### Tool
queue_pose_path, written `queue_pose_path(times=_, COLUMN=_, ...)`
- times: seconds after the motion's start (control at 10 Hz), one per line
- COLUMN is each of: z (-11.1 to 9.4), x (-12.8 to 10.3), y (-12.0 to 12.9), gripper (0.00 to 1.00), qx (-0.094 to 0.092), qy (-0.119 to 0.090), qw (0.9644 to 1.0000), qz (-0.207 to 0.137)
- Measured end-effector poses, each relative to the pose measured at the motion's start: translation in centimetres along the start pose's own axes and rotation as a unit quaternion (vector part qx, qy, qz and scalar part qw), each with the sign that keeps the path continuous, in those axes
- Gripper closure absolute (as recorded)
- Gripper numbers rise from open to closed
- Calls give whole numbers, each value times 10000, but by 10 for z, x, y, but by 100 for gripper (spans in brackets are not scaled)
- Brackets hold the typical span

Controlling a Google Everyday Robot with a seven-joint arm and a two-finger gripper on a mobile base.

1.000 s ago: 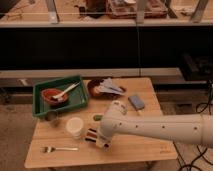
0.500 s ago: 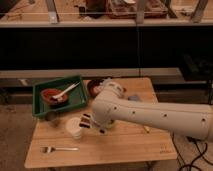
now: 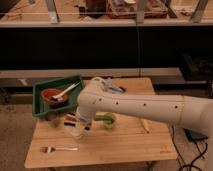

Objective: Place eraser in paper cup

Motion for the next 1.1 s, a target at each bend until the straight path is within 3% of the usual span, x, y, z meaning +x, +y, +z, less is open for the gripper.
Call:
queue_pose_path(times=0.3, z=18, x=-2, y=-1, gripper=56, qx=120, qy=222, qw=9996, qz=-83)
queue_pose_path(times=0.6, z=19, x=5, y=-3, gripper=26, qx=95, qy=148, qw=9996, qz=-204)
queue_pose_path(times=0.8, z=21, x=10, y=-5, gripper=20, qx=79, qy=35, qw=9996, qz=-255)
queue_pose_path(times=1.1, z=20, x=9, y=-5, gripper=20, qx=71, qy=28, qw=9997, qz=-236)
